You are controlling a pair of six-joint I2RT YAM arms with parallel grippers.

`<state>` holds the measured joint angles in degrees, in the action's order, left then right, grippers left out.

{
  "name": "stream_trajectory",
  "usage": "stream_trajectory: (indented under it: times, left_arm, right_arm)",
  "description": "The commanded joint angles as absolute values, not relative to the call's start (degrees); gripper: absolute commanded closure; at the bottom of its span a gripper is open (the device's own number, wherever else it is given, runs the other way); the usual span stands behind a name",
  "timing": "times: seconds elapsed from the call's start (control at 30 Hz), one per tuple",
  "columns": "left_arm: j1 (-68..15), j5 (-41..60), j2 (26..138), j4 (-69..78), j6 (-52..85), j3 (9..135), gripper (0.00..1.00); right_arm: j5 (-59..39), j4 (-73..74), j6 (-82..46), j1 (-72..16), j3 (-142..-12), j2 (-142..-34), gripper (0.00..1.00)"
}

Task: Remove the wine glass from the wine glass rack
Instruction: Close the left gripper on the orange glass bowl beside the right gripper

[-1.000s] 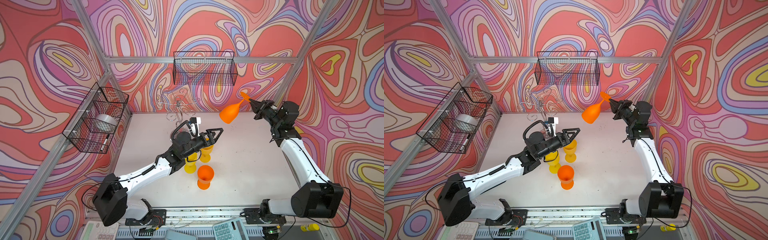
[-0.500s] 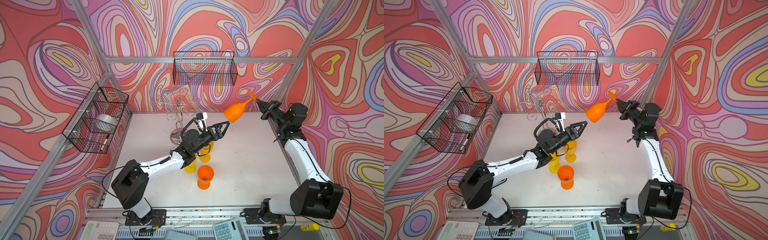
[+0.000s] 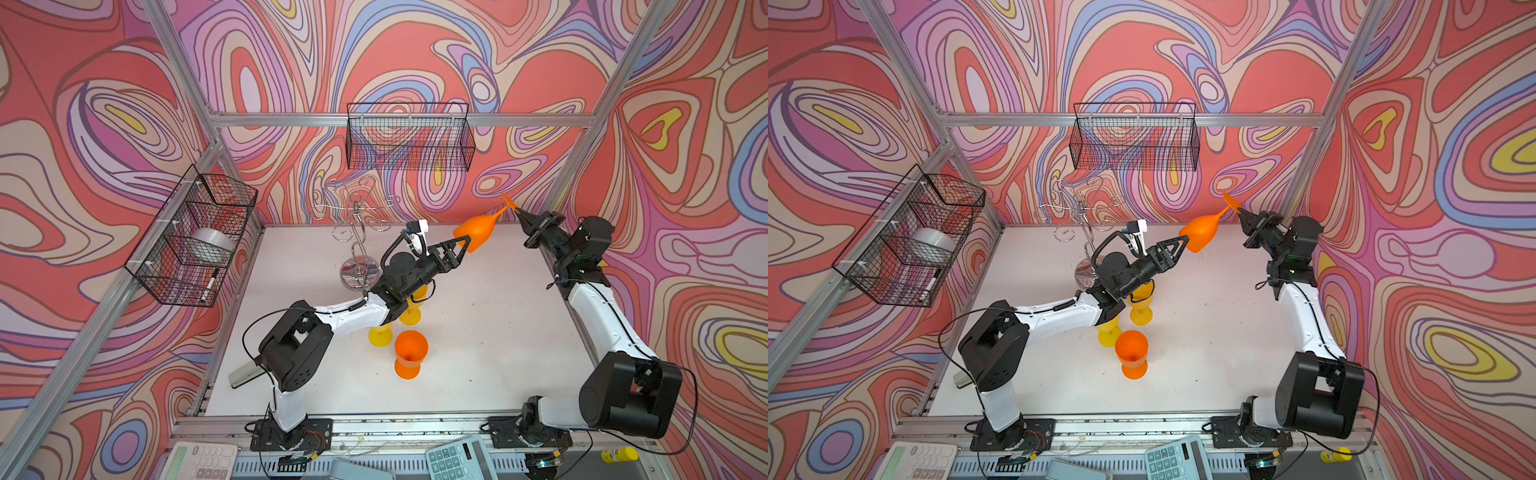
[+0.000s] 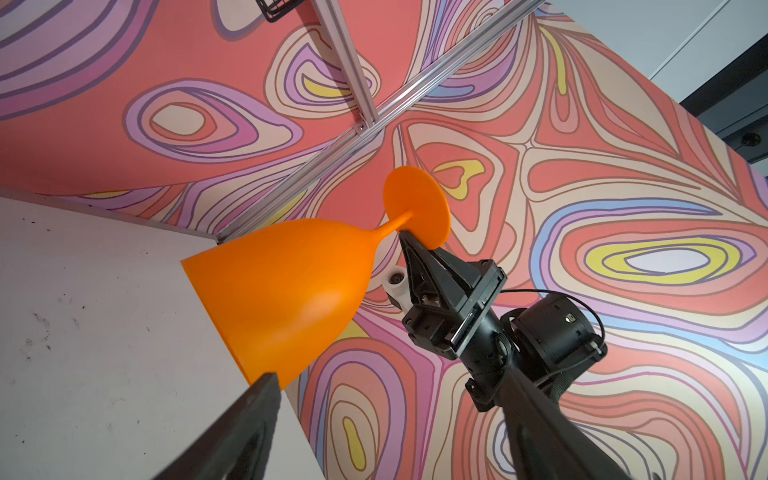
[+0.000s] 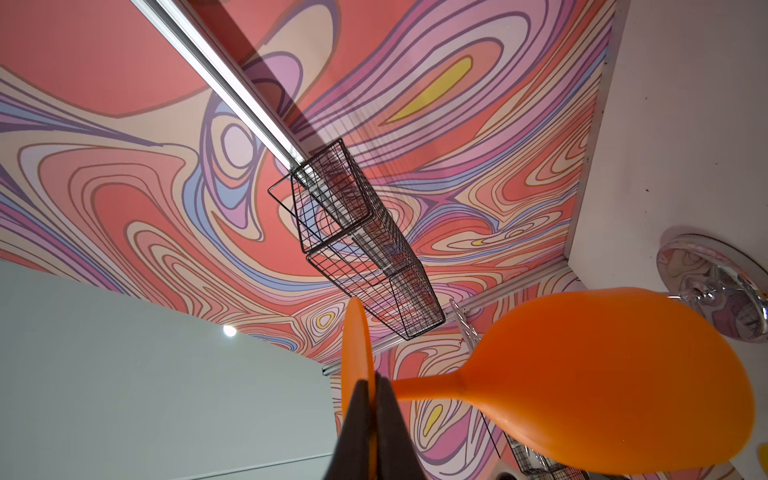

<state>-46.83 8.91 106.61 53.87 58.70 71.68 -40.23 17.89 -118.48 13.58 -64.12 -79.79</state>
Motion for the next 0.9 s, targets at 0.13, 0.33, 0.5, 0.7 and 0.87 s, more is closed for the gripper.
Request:
stream_trajectory:
  times: [0.13, 0.33, 0.5, 0.7, 0.87]
  left_arm:
    - [-46.69, 7.7, 109.56, 57.44, 59.27, 73.9, 0.16]
    - [-45.88, 8.33, 113.83, 60.64, 62.57, 76.64, 0.16]
    - [-45.35, 10.04, 118.21, 61.7, 65.42, 81.12, 0.17]
    - [-45.09, 11.16, 120.5, 59.95, 65.86, 84.99, 0.17]
    - [-45.0, 12.06, 122.58, 60.56, 67.18, 87.73, 0.18]
  right_arm:
    - [-38.72, 23.67, -136.96, 15.83, -62.94, -80.16, 1.0]
    - [-38.17, 25.56, -138.98, 16.56, -61.88, -80.33, 1.0]
    - [-38.15, 26.67, -140.01, 16.76, -61.85, -80.5, 1.0]
    - [-38.41, 26.76, -140.27, 16.96, -61.94, -80.33, 1.0]
    - [-38.32, 26.36, -140.27, 16.96, -61.96, -79.94, 1.0]
